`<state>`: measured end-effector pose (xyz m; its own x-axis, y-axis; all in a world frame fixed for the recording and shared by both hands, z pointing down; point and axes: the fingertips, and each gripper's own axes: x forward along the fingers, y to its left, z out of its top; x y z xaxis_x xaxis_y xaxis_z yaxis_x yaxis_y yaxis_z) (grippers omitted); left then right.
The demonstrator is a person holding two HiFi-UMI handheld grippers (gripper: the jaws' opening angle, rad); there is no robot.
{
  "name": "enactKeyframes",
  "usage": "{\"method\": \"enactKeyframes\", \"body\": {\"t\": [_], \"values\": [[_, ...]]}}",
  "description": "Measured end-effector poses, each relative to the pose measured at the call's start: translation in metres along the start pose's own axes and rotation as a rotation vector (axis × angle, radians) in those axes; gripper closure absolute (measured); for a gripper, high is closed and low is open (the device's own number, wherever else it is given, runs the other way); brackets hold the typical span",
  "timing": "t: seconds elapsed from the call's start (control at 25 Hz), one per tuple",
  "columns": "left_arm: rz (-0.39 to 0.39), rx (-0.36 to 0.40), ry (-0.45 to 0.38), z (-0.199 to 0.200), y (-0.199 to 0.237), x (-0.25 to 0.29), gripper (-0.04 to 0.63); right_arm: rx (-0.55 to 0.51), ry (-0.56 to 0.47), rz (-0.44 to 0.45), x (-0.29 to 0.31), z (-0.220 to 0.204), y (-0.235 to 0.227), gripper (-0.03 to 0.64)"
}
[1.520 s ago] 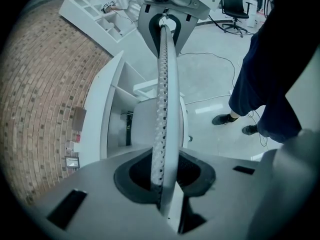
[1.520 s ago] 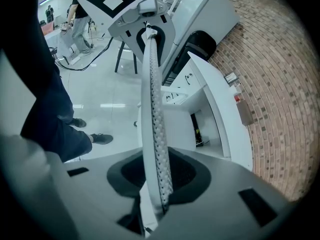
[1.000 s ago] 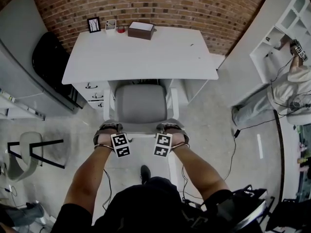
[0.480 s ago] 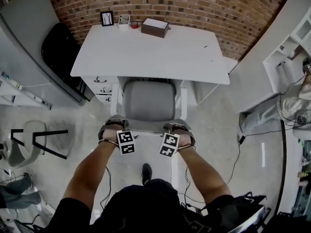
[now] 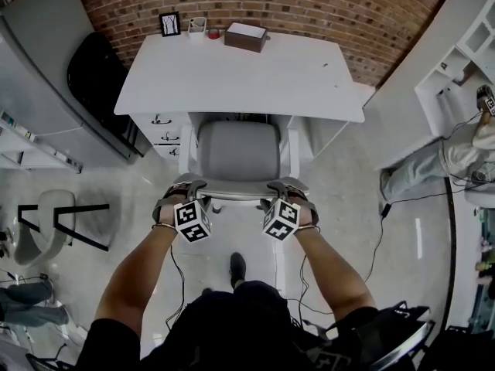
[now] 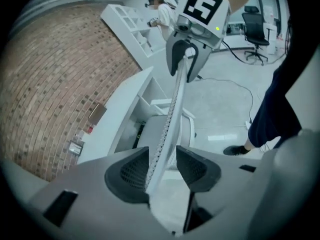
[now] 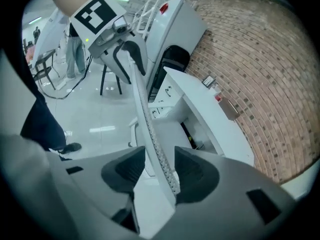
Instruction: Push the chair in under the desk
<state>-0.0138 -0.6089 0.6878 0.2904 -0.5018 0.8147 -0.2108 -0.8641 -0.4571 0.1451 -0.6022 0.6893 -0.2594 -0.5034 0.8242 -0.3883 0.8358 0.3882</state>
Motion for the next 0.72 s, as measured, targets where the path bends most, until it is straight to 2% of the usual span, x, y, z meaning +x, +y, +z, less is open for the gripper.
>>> {"method": "enactKeyframes", "body": {"t": [0.08,0.2,0.32,0.48,0.72], "values": [[0.015,-0.085,-0.056,0.001,0.0,-0.015,0.419,0.056,-0.023,-0.025,-0.012,0.005,0.004,0.448],[0.042,-0.166,-0.128,-0.002,-0.001,-0.04,0.423,0.156,-0.061,-0.077,-0.034,0.015,0.007,0.46],[0.072,-0.262,-0.236,-0.001,-0.006,-0.074,0.428,0.253,-0.111,-0.13,-0.061,0.025,0.012,0.473],[0.1,-0.362,-0.371,-0.001,-0.02,-0.123,0.465,0.36,-0.186,-0.188,-0.098,0.038,0.028,0.542],[0.168,-0.513,-0.542,-0.018,-0.039,-0.192,0.552,0.535,-0.321,-0.234,-0.154,0.068,0.059,0.589]]}}
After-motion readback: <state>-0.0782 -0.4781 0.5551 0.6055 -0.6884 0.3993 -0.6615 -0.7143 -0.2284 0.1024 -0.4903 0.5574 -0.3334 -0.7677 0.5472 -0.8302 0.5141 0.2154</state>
